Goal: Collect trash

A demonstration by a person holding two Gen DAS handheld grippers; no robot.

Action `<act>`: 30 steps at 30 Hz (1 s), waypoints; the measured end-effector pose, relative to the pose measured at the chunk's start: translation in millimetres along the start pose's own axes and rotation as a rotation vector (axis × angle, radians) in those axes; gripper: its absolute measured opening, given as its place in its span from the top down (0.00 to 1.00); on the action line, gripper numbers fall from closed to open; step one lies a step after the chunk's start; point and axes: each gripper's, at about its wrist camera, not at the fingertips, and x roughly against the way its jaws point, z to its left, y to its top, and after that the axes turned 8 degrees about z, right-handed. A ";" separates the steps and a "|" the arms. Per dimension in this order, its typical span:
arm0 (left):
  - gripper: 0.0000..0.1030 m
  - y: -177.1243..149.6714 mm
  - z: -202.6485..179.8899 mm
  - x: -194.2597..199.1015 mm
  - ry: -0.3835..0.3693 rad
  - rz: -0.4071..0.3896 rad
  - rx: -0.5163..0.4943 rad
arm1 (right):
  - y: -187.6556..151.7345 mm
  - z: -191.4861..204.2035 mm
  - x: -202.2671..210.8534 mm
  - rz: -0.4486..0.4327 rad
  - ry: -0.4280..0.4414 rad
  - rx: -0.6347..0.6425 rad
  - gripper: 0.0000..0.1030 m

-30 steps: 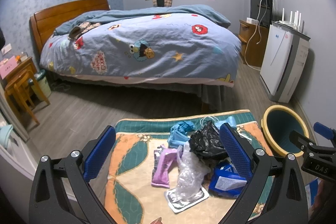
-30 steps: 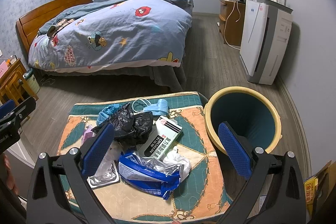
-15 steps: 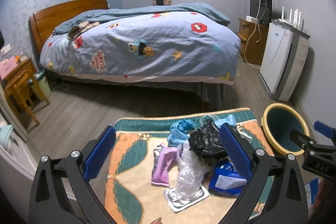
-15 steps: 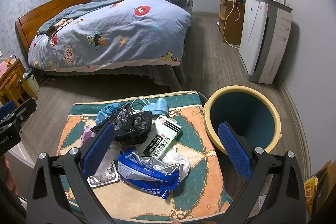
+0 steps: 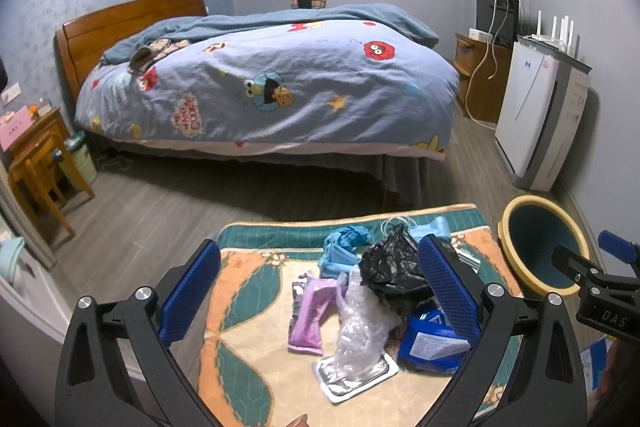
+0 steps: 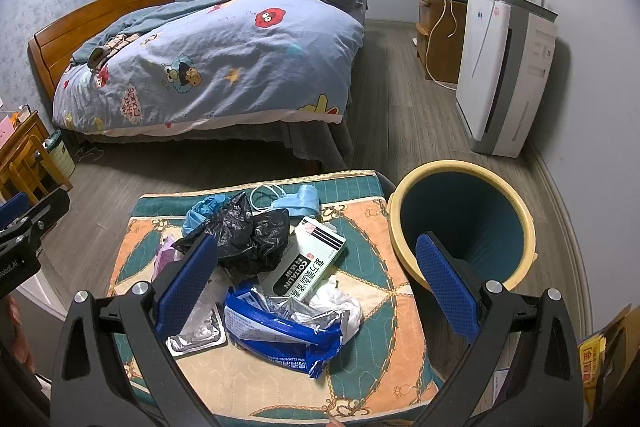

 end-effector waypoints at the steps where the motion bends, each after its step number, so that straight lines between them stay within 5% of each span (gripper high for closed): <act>1: 0.05 0.1 0.0 0.0 0.000 0.000 0.000 | -1.7 -0.1 -1.1 0.000 0.000 -0.001 0.05; 22: 0.05 -15.3 -7.2 -17.9 0.001 0.008 -0.008 | -19.7 -8.1 -8.6 0.019 -0.047 -0.035 0.05; 30: 0.05 -13.6 -9.6 -23.6 0.014 0.019 -0.018 | -16.1 -25.4 -16.4 0.128 0.003 -0.070 0.05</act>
